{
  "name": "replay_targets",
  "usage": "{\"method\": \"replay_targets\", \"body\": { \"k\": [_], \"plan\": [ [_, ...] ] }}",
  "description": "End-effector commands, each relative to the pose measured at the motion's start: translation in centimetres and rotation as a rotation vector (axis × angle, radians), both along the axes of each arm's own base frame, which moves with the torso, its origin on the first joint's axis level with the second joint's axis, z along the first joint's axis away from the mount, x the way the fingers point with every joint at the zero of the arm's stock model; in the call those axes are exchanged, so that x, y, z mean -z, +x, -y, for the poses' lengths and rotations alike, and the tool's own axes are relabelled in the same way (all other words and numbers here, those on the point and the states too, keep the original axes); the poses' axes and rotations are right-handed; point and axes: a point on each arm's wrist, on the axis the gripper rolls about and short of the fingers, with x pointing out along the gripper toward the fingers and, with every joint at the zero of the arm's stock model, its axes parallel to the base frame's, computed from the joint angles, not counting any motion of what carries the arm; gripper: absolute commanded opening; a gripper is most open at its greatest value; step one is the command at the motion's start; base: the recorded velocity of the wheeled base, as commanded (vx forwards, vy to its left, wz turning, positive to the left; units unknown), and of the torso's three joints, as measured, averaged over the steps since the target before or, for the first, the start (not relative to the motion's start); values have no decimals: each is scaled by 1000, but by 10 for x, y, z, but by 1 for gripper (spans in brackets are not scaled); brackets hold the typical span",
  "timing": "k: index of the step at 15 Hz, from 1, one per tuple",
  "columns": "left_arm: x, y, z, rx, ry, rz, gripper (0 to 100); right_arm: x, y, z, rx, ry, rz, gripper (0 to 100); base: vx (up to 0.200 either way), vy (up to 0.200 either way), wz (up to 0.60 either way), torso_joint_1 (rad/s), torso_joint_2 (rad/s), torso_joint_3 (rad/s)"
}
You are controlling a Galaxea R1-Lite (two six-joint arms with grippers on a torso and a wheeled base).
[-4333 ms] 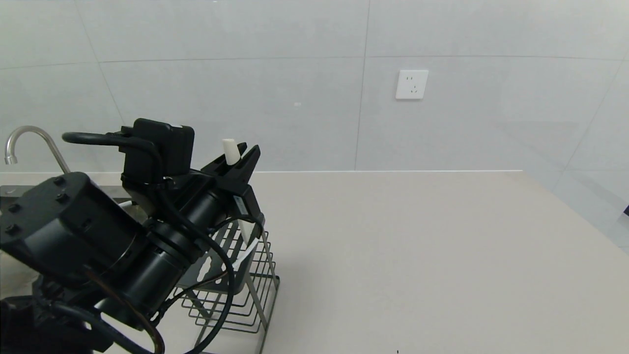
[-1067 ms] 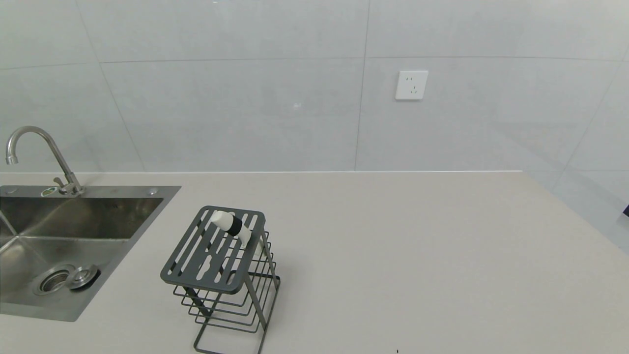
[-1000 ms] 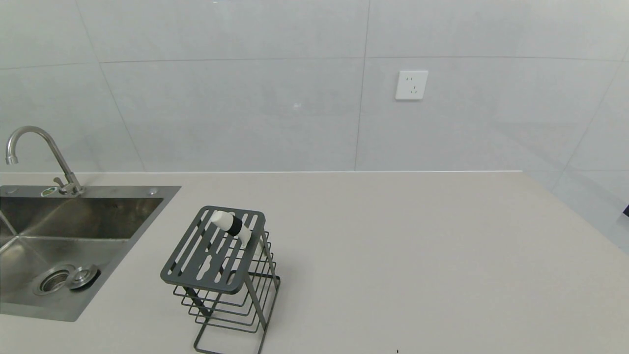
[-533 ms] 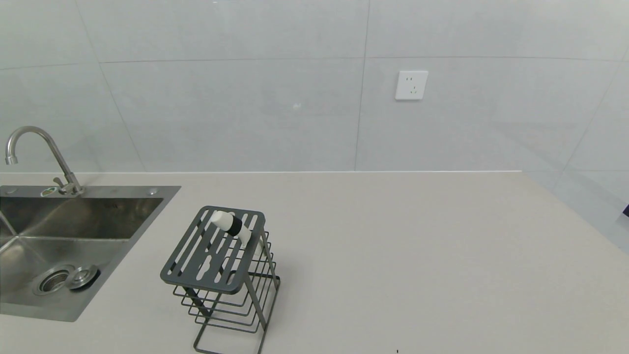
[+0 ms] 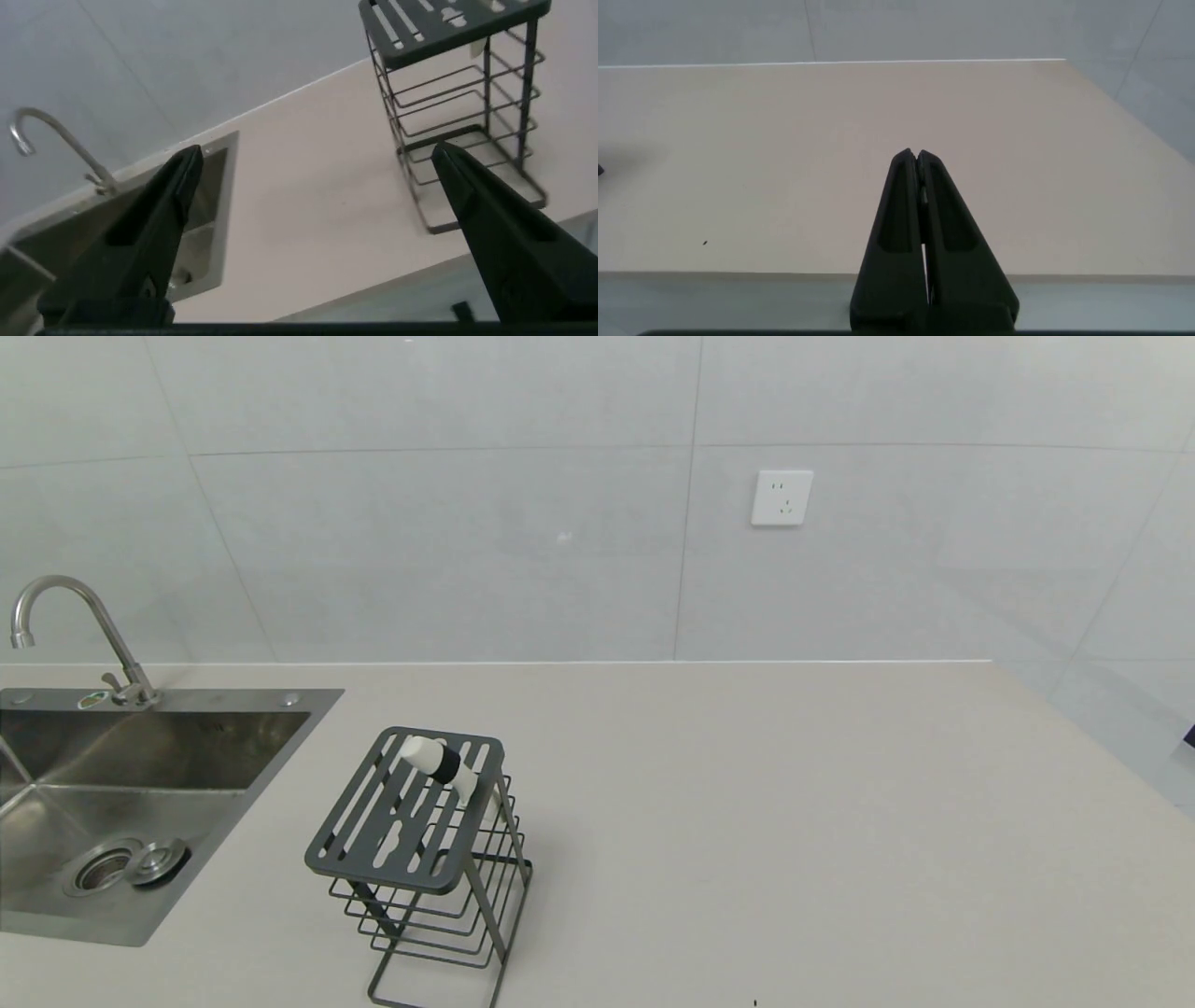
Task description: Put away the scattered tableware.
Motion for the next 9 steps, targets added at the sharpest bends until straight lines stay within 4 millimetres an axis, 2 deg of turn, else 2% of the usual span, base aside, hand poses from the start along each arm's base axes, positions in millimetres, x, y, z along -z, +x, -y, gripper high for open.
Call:
{"method": "replay_targets", "body": {
  "k": [1,8,9],
  "plan": [
    [2,0,0,14,-66,-31,100,0,0,0,0,0,-1,0,0,0,0,0,0,0],
    [2,0,-1,-40,-120,-40,100,0,0,0,0,0,-1,0,0,0,0,0,0,0],
    [8,1,-4,-156,-100,-86,100,0,0,0,0,0,-2,0,0,0,0,0,0,0]
  ]
}}
